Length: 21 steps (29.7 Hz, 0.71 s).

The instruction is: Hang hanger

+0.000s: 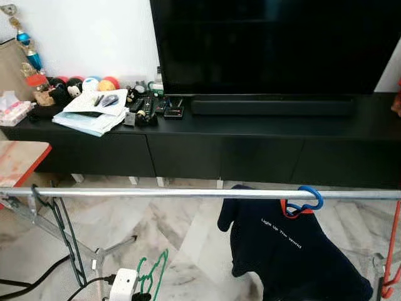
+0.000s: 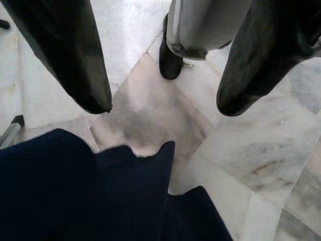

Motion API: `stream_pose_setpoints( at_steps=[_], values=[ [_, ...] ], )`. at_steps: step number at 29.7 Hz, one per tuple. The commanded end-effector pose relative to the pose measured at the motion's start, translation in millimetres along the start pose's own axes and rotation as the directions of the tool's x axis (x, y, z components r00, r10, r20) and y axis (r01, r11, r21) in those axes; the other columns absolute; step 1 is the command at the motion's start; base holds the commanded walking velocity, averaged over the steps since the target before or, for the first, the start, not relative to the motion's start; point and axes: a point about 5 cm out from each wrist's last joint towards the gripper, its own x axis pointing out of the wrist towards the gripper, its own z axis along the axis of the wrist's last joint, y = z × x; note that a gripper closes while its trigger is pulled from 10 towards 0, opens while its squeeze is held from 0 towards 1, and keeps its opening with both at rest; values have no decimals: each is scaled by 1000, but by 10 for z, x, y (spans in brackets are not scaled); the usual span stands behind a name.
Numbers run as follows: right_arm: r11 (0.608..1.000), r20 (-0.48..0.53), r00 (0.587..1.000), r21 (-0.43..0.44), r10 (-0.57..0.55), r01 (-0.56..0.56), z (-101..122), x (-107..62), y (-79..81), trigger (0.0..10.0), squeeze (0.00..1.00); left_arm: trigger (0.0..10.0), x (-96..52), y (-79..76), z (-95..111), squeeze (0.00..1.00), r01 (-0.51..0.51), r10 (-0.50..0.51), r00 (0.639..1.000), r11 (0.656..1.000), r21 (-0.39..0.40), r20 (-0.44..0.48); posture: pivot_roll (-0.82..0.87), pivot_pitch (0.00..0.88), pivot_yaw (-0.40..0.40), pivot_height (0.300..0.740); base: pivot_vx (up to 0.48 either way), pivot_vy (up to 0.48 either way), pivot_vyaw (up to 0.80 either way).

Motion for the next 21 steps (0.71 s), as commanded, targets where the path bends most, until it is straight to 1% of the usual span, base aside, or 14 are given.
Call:
stream_pose_setpoints(
  at_steps=[1,3,7,8,13,14,16,17,18,19,21],
  values=[
    [1000,-9,1000,1,10,-10,26,15,47,10000,0,10000,-22,44,-33,0,-16,16,1000,1000,2,-8,61,42,54,740,0,-375,0],
    [1000,-3,1000,-2,13,-13,81,30,65,10000,0,10000,-25,47,-39,0,-18,18,1000,1000,2,-10,60,42,55,740,0,-377,0],
    [1000,1,1000,-5,16,-16,120,41,87,10000,0,10000,-27,47,-46,0,-20,20,1000,1000,0,-10,60,42,55,740,0,-377,0],
    [1000,5,1000,-9,22,-22,157,54,140,10000,0,10000,-27,43,-49,0,-20,20,1000,1000,1,-9,60,42,55,740,0,-375,0],
    [999,10,1000,-14,30,-30,208,69,198,10000,0,10000,-29,50,-45,0,-31,31,1000,1000,-1,1,60,43,53,740,0,-327,0],
    [999,12,999,-16,31,-31,233,74,203,10000,0,10000,-28,66,-12,0,-49,48,999,999,16,18,60,43,53,740,0,0,0],
    [999,14,999,-18,33,-32,258,80,208,10000,0,10000,-24,95,54,0,-68,67,997,997,25,47,60,43,53,740,0,0,0],
    [999,15,999,-20,34,-34,280,84,216,10000,0,10000,-19,124,134,0,-79,77,994,997,24,79,60,43,53,740,0,0,0],
    [999,15,999,-20,34,-34,280,84,216,10000,0,10000,-19,124,134,0,-79,77,994,997,24,79,60,43,53,740,0,0,0],
    [999,17,999,-22,36,-35,304,90,230,10000,0,10000,-15,154,241,0,-79,75,990,997,23,120,63,46,54,740,0,0,0],
    [999,18,999,-23,37,-36,321,93,240,10000,0,10000,-15,178,335,0,-75,70,985,997,27,157,63,46,55,740,0,0,0]
  ],
)
